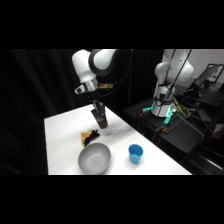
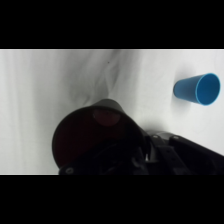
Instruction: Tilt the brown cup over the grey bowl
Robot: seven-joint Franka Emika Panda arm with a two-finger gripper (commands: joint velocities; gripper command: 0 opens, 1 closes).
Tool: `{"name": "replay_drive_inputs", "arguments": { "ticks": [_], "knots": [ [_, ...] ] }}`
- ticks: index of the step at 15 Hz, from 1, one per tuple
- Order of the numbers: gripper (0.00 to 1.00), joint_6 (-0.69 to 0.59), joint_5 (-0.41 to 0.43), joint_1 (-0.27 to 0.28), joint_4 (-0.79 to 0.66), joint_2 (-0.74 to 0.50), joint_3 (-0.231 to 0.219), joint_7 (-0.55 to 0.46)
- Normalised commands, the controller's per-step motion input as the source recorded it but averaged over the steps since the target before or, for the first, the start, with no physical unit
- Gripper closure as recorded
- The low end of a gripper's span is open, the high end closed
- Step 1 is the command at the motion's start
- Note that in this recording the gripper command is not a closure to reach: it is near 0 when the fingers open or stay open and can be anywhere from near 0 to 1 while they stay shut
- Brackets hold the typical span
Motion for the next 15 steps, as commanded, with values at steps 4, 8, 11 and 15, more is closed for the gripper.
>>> {"name": "replay_drive_inputs", "arguments": {
  "ticks": [4, 8, 11, 15],
  "knots": [
    [0.18, 0.46, -0.254, 0.121, -0.43, -0.25, -0.010, 0.30],
    [0.20, 0.54, -0.225, 0.108, -0.39, -0.17, -0.006, 0.34],
    [0.00, 0.32, -0.231, 0.075, -0.25, -0.15, -0.027, 0.32],
    [0.00, 0.14, -0.200, 0.063, -0.15, -0.16, -0.039, 0.28]
  ]
}}
